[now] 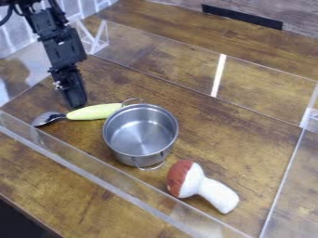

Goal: Move the green spoon to the left

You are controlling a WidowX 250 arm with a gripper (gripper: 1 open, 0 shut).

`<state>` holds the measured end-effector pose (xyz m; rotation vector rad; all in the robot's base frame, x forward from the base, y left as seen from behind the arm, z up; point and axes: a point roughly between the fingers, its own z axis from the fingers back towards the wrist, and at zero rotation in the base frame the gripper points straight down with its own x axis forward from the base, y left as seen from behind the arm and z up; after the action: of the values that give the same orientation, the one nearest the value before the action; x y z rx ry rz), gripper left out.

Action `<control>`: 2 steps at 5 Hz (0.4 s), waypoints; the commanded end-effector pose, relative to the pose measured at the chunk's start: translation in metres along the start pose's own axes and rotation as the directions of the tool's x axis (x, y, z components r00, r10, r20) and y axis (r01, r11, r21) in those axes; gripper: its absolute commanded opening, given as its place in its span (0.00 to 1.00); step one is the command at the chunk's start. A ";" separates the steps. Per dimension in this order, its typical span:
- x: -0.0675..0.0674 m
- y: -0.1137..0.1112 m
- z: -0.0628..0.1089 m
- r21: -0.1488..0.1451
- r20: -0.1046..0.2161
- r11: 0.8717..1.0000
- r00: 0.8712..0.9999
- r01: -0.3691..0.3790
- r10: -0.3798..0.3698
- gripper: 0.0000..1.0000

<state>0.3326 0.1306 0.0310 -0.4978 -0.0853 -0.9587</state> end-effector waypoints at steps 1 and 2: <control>-0.004 0.004 0.025 0.059 0.004 0.998 1.000 0.009 -0.009 0.00; -0.006 0.002 0.033 0.056 -0.003 0.998 1.000 0.027 -0.027 0.00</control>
<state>0.3344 0.1399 0.0356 -0.5086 -0.0777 -0.9768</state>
